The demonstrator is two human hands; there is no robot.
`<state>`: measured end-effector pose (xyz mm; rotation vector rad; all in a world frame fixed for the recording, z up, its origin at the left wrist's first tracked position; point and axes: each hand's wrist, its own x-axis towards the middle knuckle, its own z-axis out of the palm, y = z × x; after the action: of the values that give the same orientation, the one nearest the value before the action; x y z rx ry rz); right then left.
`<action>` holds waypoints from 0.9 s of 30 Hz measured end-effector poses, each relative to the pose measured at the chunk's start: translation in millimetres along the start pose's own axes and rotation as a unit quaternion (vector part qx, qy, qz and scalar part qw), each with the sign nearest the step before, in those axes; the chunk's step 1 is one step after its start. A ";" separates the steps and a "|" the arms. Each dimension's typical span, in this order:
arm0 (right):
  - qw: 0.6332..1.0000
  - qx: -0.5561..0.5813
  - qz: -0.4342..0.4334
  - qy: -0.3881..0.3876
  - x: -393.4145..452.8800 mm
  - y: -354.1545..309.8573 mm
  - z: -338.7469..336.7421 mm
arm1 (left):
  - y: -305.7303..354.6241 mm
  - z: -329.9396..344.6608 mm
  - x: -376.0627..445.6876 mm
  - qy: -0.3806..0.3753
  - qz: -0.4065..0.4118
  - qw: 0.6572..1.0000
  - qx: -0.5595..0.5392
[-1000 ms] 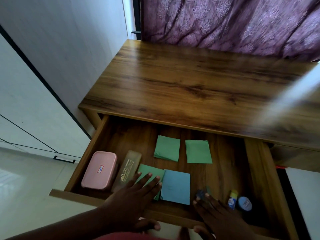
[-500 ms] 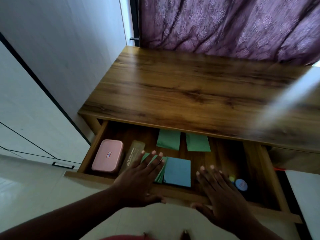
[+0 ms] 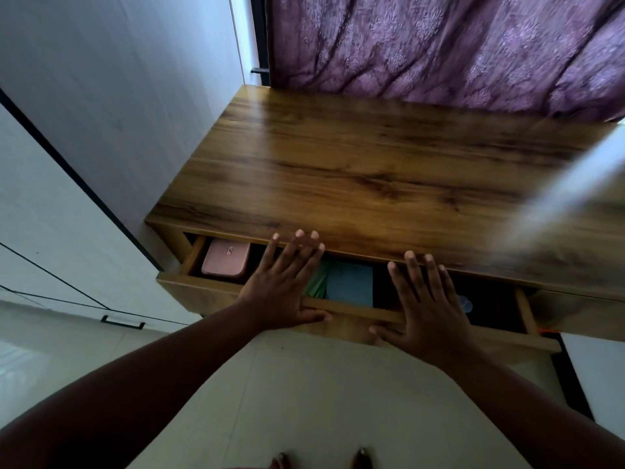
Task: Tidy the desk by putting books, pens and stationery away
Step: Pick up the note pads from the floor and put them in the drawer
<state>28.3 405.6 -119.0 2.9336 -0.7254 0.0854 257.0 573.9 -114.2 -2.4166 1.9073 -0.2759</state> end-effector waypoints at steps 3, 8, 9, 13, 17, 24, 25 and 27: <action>1.000 0.002 0.020 0.003 13.8 3.9 2.8 | -5.0 3.6 14.1 -0.009 -0.024 1.000 -0.002; 0.999 -0.002 0.043 -0.001 33.4 12.6 9.4 | -11.8 9.6 32.3 0.000 -0.038 0.999 -0.024; 0.999 -0.002 0.043 -0.002 35.8 14.0 11.0 | -13.0 10.8 34.5 0.005 -0.039 0.999 -0.026; 0.999 -0.004 0.044 0.020 40.2 16.3 16.0 | -14.3 17.1 41.2 0.032 -0.047 0.998 -0.029; 0.997 -0.017 0.042 0.058 41.5 16.7 22.1 | -12.0 22.7 46.8 0.072 -0.051 0.996 -0.026; 0.987 -0.057 0.037 0.146 44.9 18.7 39.1 | -8.8 27.9 50.0 0.110 -0.077 0.990 -0.037; 0.985 -0.063 0.034 0.159 45.1 19.2 41.4 | -7.7 27.8 50.5 0.119 -0.081 0.989 -0.042; 0.980 -0.073 0.028 0.185 45.2 20.4 45.8 | -5.9 28.8 51.8 0.147 -0.086 0.984 -0.049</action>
<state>59.9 361.0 -158.6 2.6468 -0.7179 0.5426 279.1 523.1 -135.9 -2.7454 1.8554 -0.5900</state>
